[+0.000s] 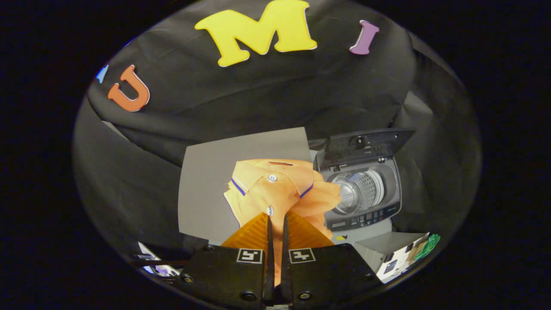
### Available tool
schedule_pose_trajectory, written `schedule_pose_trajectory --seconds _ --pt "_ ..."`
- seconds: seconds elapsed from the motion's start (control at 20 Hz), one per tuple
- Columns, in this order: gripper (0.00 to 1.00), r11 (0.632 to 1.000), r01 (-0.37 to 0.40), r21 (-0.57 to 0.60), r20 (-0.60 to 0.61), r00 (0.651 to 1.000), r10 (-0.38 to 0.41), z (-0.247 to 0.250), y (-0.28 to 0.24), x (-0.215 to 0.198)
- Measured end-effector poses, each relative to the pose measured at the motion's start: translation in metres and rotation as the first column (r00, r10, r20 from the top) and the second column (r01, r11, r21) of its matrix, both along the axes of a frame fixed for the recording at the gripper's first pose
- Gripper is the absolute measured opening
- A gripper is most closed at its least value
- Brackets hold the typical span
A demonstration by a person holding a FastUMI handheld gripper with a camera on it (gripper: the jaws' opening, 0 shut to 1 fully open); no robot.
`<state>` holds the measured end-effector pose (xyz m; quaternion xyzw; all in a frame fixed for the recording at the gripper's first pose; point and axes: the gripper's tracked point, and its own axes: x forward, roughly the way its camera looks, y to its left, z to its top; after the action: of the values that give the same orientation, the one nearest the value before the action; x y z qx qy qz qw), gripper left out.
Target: Put the clothes into the washing machine and then close the washing machine lid.
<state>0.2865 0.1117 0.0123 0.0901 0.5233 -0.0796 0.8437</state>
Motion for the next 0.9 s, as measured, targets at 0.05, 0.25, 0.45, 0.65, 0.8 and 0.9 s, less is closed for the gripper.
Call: schedule_pose_trajectory --seconds 0.05,0.25,0.45,0.65,0.8,0.9 --pt "0.09 1.000 0.013 0.003 0.005 1.000 -0.013 0.002 -0.007 -0.005" --pt "0.09 0.999 0.038 0.004 0.028 0.999 -0.038 0.022 -0.036 -0.025" --pt "0.09 0.999 0.050 0.018 0.045 0.998 -0.051 0.032 -0.077 -0.033" --pt "0.09 1.000 0.023 -0.012 0.060 0.998 -0.022 0.034 -0.125 -0.032" --pt "0.09 1.000 0.007 -0.002 0.073 0.997 -0.007 0.037 -0.153 -0.023" --pt "0.09 1.000 0.004 -0.018 0.074 0.997 -0.003 0.036 -0.176 -0.019"
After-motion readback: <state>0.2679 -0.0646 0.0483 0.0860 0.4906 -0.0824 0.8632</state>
